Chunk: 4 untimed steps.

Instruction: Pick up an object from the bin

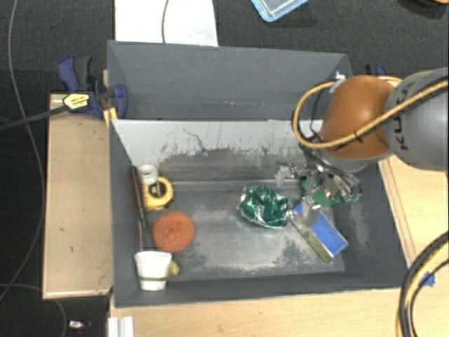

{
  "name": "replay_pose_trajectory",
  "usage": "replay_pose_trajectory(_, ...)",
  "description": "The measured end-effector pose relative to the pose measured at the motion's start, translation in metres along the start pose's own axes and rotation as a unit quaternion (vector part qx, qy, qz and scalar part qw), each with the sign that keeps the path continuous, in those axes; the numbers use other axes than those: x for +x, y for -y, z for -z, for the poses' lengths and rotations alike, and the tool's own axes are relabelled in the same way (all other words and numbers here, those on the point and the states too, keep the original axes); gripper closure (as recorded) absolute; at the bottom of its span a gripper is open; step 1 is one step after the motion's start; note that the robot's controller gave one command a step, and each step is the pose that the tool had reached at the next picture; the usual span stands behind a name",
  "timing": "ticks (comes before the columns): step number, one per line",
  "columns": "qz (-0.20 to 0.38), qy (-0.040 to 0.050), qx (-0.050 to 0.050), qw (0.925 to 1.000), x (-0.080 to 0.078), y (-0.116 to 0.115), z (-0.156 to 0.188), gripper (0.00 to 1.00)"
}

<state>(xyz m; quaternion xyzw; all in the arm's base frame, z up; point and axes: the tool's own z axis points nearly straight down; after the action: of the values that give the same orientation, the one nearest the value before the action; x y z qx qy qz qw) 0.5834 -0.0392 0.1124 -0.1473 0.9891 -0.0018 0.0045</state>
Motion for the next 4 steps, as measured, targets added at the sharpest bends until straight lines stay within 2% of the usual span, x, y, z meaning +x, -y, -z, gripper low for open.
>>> replay_pose_trajectory(1, -0.073, -0.0020, -0.002, 0.9973, -0.003, -0.032, -0.007, 0.00)
replay_pose_trajectory(2, 0.003, 0.0030, 0.001, 1.0000, -0.013, -0.053, -0.042, 0.00)
replay_pose_trajectory(3, -0.180, 0.0051, -0.001, 0.9836, -0.019, -0.079, -0.037, 1.00)
replay_pose_trajectory(4, -0.180, 0.0052, -0.001, 0.9836, -0.019, -0.079, -0.037, 1.00)
